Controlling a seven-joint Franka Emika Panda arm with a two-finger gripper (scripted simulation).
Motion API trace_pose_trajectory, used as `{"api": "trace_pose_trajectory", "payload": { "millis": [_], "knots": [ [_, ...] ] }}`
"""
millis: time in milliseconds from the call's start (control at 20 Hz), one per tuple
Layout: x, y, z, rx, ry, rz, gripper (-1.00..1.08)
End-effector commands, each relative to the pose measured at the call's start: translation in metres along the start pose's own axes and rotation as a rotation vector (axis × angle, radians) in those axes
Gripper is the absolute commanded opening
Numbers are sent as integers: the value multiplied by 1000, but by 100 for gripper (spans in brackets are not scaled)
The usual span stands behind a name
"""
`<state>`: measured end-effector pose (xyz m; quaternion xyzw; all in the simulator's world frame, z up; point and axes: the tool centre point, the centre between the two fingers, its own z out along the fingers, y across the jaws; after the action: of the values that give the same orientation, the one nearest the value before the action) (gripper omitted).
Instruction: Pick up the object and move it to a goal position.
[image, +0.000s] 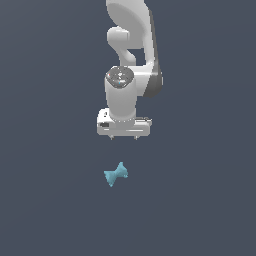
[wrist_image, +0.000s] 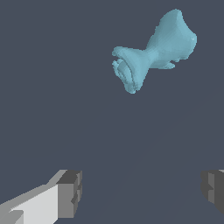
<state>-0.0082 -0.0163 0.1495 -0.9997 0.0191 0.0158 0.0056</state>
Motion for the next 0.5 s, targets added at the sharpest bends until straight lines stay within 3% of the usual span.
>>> {"api": "trace_pose_trajectory", "payload": {
  "millis": [0, 450],
  "knots": [
    [0, 0, 0, 0, 0, 0, 100],
    [6, -27, -15, 21, 17, -15, 100]
  ]
}}
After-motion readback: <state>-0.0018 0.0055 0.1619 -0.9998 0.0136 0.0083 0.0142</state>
